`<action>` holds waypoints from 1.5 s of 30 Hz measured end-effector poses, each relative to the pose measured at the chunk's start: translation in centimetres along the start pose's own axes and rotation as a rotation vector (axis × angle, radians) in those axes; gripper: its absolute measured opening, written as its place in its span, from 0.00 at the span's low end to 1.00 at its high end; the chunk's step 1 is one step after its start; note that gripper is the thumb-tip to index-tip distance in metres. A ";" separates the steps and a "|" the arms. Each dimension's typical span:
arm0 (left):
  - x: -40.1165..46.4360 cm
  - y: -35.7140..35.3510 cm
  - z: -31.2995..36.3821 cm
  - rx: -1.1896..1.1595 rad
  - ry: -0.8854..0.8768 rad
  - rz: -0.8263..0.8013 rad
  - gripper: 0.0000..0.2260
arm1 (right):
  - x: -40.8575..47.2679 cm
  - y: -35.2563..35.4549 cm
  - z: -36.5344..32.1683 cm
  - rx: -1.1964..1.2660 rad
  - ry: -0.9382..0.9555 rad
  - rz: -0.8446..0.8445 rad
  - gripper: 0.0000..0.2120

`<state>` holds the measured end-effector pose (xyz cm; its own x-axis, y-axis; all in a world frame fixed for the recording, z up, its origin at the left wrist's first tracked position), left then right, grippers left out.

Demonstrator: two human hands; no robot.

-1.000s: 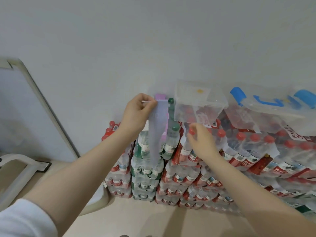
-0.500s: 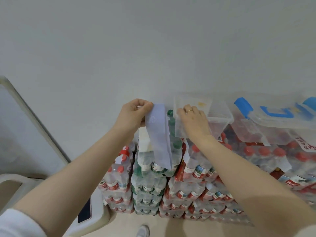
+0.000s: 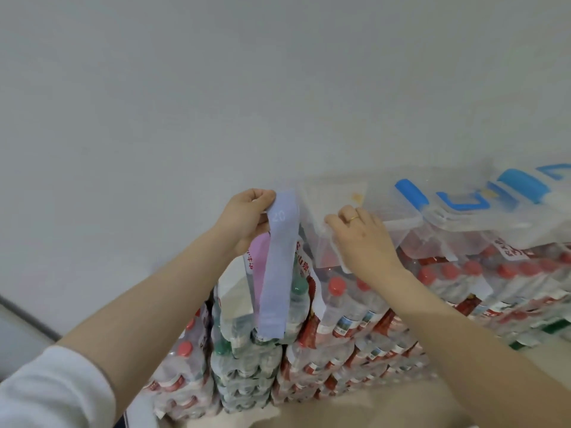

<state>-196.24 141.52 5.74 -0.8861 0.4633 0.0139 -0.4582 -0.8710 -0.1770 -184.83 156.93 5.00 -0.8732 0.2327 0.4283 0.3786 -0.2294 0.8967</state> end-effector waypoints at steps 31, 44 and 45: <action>12.5 1.4 -9.1 0.450 -0.056 0.144 0.14 | -5.8 -9.1 -3.8 0.922 -1.015 -0.630 0.18; 10.1 0.8 -8.7 1.227 -0.570 -0.392 0.13 | -7.4 -9.8 -4.4 1.088 -1.085 -0.822 0.08; 9.0 0.1 -9.1 1.223 -0.624 -0.558 0.15 | -7.4 -9.9 -4.4 1.078 -1.079 -0.812 0.08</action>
<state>-203.61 147.11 -3.12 -0.3214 0.9088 0.2661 -0.2338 -0.3485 0.9077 -183.48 153.34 -7.51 -0.5174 0.5410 -0.6630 0.3933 0.8385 0.3772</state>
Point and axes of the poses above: each hand's wrist, its own x-axis towards the middle knuckle, its own y-axis out of the back of the hand, z = x × y, the point moved 4 cm from there along x, towards the middle knuckle, and after that the axes turned 11 degrees about -y, right-handed, at the moved point
